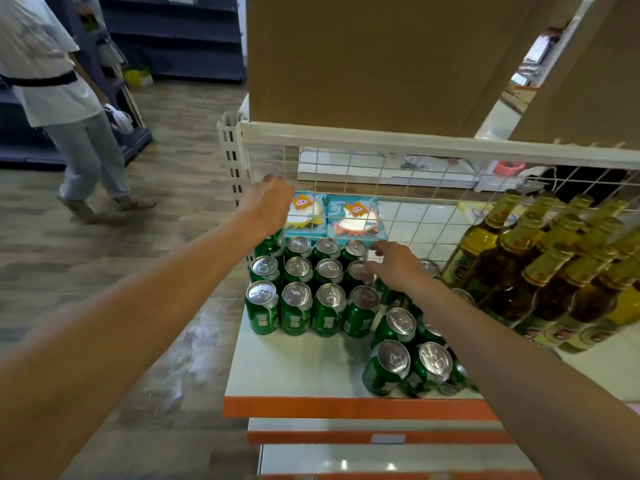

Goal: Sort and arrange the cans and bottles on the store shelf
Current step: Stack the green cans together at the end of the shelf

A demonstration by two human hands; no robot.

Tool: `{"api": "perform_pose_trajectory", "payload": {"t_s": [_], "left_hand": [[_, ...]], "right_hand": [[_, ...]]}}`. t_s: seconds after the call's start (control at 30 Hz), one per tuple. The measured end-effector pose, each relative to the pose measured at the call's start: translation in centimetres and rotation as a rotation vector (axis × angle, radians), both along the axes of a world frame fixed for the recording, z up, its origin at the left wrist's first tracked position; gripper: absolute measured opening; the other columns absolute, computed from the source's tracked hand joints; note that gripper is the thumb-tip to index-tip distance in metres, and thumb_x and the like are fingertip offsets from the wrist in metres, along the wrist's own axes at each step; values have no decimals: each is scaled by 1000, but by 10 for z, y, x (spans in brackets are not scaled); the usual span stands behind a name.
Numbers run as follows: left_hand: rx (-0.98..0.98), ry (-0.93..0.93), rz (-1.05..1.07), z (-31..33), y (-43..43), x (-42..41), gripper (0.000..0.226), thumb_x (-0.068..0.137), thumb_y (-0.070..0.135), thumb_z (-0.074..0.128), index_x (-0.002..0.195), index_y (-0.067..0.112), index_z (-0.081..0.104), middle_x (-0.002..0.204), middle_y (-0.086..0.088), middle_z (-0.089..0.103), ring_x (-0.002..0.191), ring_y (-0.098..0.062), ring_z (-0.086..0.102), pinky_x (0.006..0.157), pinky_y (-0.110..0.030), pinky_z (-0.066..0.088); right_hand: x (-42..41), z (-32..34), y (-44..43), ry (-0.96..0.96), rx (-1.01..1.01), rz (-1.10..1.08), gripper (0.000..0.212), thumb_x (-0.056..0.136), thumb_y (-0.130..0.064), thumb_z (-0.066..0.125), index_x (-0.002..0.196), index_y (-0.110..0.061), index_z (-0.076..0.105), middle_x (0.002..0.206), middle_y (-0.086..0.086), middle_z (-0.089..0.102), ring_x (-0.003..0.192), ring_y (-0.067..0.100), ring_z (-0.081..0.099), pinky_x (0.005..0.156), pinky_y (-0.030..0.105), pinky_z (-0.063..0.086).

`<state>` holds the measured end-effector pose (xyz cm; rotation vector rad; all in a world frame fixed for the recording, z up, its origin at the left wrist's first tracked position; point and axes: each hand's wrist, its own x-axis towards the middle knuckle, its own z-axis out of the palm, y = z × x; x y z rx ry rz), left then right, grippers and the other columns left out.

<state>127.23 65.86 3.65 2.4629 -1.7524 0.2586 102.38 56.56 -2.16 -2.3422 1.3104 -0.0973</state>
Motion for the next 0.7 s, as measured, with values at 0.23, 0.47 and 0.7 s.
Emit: {"api": "perform_pose_trajectory", "payload": {"t_s": [0.23, 0.47, 0.7], "left_hand": [[120, 434, -222, -20, -48, -109, 41, 92, 29, 64, 132, 19, 59, 138, -7, 55, 122, -26, 53, 97, -38, 46], [244, 368, -212, -57, -76, -147, 40, 93, 17, 61, 133, 16, 56, 136, -10, 54, 119, -29, 54, 91, -37, 45], [206, 407, -171, -65, -67, -118, 36, 92, 31, 65, 127, 19, 63, 132, -7, 60, 115, -26, 59, 90, -37, 48]], "right_hand": [[-59, 3, -39, 32, -64, -133, 52, 92, -27, 64, 140, -16, 51, 139, 8, 55, 124, 26, 53, 100, 36, 47], [-64, -7, -54, 207, -102, 20, 64, 88, -42, 68, 145, -27, 44, 143, 3, 53, 127, 27, 50, 103, 42, 45], [-49, -20, -66, 261, -84, 128, 52, 89, -38, 66, 138, -24, 53, 134, 5, 58, 123, 28, 52, 107, 45, 35]]}}
